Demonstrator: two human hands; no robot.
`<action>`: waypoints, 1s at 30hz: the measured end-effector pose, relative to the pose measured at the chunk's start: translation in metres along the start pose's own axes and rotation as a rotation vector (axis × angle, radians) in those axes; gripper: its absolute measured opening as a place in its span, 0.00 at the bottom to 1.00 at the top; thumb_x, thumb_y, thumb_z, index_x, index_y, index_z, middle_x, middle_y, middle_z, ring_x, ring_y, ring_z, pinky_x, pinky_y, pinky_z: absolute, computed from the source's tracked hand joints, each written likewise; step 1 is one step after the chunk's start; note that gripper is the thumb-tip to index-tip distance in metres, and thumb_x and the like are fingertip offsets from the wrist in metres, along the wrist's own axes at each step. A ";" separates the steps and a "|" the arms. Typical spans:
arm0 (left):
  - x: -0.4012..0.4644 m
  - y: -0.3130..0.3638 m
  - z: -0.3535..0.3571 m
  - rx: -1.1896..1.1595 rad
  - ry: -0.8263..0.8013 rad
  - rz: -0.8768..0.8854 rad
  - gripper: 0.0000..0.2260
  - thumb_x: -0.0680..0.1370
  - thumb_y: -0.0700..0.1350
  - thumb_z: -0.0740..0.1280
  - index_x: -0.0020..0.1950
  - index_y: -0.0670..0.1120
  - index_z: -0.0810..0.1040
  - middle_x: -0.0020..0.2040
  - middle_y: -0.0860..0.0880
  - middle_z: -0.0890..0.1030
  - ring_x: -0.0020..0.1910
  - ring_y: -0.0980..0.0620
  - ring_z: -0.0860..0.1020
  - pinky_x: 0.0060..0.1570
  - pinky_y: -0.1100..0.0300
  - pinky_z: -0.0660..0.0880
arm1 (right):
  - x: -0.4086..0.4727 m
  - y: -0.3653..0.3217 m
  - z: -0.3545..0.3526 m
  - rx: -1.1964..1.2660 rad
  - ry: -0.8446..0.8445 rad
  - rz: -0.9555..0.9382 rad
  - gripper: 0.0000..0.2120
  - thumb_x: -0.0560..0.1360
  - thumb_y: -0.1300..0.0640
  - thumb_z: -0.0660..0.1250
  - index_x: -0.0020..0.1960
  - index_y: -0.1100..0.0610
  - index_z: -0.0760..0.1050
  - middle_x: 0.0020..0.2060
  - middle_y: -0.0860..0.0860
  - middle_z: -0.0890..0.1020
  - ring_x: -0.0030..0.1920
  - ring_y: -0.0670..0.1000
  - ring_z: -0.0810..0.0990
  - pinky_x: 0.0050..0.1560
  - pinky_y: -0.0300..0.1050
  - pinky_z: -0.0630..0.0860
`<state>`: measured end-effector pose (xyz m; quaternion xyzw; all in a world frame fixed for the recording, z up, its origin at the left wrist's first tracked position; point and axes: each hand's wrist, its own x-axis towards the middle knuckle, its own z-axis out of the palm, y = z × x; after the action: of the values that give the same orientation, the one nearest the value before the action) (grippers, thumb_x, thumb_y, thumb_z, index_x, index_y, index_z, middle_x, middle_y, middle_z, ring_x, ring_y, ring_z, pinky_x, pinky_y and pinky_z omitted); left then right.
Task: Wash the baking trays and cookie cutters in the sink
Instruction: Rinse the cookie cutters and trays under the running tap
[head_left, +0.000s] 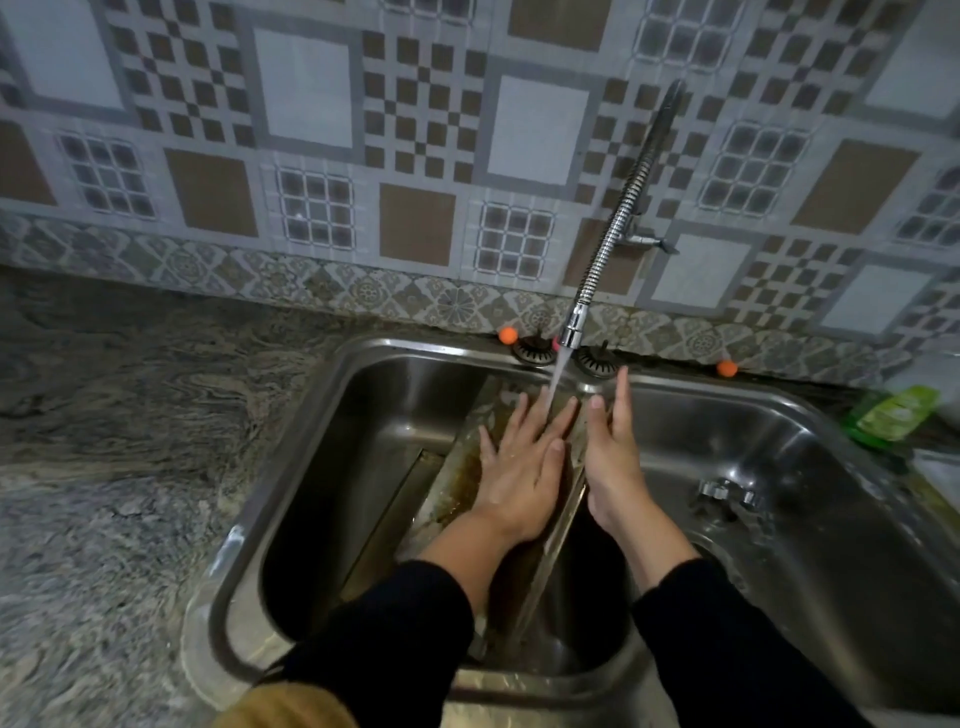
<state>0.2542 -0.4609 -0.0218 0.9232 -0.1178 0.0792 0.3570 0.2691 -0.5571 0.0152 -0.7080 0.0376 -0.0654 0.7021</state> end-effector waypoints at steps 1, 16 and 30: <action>0.005 -0.002 -0.003 0.025 0.019 -0.014 0.21 0.84 0.50 0.45 0.77 0.63 0.49 0.79 0.60 0.44 0.75 0.59 0.36 0.72 0.41 0.36 | -0.002 0.000 -0.003 -0.012 -0.010 -0.004 0.25 0.82 0.47 0.54 0.73 0.30 0.48 0.77 0.43 0.52 0.76 0.48 0.53 0.73 0.53 0.57; -0.022 -0.045 0.012 -0.127 -0.105 -0.319 0.26 0.80 0.63 0.42 0.77 0.60 0.38 0.78 0.57 0.36 0.76 0.55 0.36 0.73 0.43 0.38 | 0.004 -0.028 -0.008 0.010 0.277 -0.194 0.18 0.82 0.55 0.56 0.72 0.46 0.64 0.67 0.44 0.68 0.62 0.39 0.64 0.60 0.38 0.63; -0.019 0.010 -0.021 0.344 -0.010 0.156 0.41 0.83 0.44 0.55 0.61 0.70 0.19 0.79 0.49 0.42 0.66 0.43 0.73 0.52 0.49 0.77 | 0.020 -0.076 -0.018 -0.009 0.155 -0.314 0.29 0.82 0.51 0.55 0.76 0.40 0.43 0.78 0.47 0.49 0.75 0.49 0.53 0.70 0.51 0.58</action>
<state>0.2320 -0.4510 -0.0041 0.9591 -0.1756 0.1209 0.1861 0.2829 -0.5772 0.0920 -0.7012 -0.0191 -0.2282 0.6752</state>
